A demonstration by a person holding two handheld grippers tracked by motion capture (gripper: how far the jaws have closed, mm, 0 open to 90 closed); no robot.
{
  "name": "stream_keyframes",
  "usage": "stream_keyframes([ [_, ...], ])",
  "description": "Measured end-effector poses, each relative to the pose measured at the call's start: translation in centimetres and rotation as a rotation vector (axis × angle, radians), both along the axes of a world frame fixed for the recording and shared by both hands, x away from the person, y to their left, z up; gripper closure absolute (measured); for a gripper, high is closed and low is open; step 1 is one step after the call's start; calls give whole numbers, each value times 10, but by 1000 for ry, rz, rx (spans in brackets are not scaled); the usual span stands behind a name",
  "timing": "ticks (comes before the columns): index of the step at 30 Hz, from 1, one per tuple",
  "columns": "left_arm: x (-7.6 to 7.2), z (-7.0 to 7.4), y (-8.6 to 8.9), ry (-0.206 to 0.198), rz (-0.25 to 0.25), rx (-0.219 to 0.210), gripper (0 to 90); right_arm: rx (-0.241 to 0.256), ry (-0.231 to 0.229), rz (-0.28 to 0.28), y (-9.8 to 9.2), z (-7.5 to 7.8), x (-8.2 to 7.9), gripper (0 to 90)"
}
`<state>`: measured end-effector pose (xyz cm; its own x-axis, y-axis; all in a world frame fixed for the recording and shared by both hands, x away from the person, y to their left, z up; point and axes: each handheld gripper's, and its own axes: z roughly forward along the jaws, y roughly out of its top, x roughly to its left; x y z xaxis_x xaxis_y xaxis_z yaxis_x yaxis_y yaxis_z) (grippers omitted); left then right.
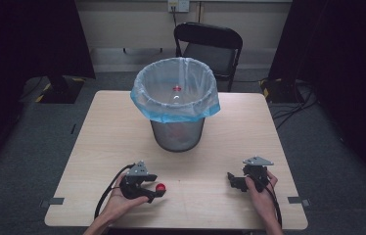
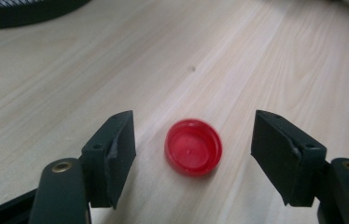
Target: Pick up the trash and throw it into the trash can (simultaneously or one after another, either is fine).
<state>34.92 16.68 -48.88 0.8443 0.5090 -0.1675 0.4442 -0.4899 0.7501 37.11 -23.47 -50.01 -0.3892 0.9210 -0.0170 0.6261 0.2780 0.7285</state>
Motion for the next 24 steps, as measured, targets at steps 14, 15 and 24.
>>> stream_keyframes([
  [14, -11, -8, -15, -127, -4, 94, 454, 0, 0, 0, 0, 0, 0, 87],
  [15, -11, -8, -15, -127, -2, 96, 455, 0, 0, 0, 0, 0, 0, 87],
  [24, -12, -7, -12, -127, 5, 91, 588, 0, 0, 0, 0, 0, 0, 87],
])
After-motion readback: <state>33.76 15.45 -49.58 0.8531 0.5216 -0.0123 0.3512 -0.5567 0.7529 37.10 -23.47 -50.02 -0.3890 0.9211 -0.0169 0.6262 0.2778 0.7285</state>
